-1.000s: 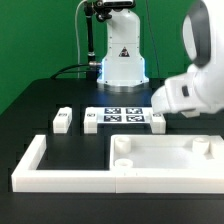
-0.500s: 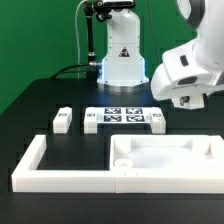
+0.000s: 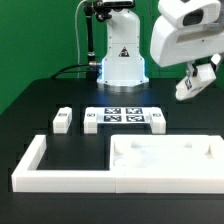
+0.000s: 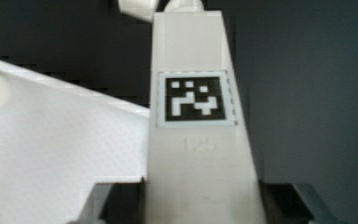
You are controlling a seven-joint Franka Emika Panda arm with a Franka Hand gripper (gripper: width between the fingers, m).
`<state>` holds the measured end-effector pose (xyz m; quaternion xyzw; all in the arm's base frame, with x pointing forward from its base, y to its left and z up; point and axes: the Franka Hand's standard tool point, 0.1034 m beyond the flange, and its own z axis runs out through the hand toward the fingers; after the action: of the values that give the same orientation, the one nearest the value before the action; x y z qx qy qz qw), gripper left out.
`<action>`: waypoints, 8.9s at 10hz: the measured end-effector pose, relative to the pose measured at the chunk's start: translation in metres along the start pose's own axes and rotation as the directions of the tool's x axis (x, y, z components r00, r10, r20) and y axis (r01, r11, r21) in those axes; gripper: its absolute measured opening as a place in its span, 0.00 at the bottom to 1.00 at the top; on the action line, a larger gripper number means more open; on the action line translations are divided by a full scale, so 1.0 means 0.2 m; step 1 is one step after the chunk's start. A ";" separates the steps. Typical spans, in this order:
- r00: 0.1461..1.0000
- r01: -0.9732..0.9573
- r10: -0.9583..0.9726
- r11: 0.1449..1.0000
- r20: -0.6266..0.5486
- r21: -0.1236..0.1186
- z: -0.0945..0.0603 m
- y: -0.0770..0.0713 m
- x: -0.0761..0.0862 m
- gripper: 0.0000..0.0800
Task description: Assemble desk
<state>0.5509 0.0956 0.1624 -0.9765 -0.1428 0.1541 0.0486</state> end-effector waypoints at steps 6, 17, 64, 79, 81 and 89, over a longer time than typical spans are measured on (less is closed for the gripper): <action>0.889 -0.037 0.020 0.999 -0.457 -0.029 -0.37 0.13 0.26 0.36; 0.694 -0.080 -0.019 0.991 -0.719 -0.104 -0.23 0.16 0.36 0.36; 0.819 -0.055 0.018 0.997 -0.574 -0.046 0.05 0.12 0.50 0.81; 0.710 -0.621 0.658 0.753 -0.252 0.217 0.07 0.14 0.55 0.38; 0.511 -0.786 0.842 0.540 -0.174 0.301 0.07 0.16 0.55 0.38; 0.518 -0.769 0.836 0.548 -0.180 0.329 0.06 0.11 0.56 0.78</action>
Offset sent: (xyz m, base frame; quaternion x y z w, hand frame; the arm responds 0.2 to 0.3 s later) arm 0.0883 -0.0119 0.0815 0.0413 0.1416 -0.0257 0.9887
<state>0.6547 0.1087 0.1151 -0.9305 0.3533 0.0144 0.0952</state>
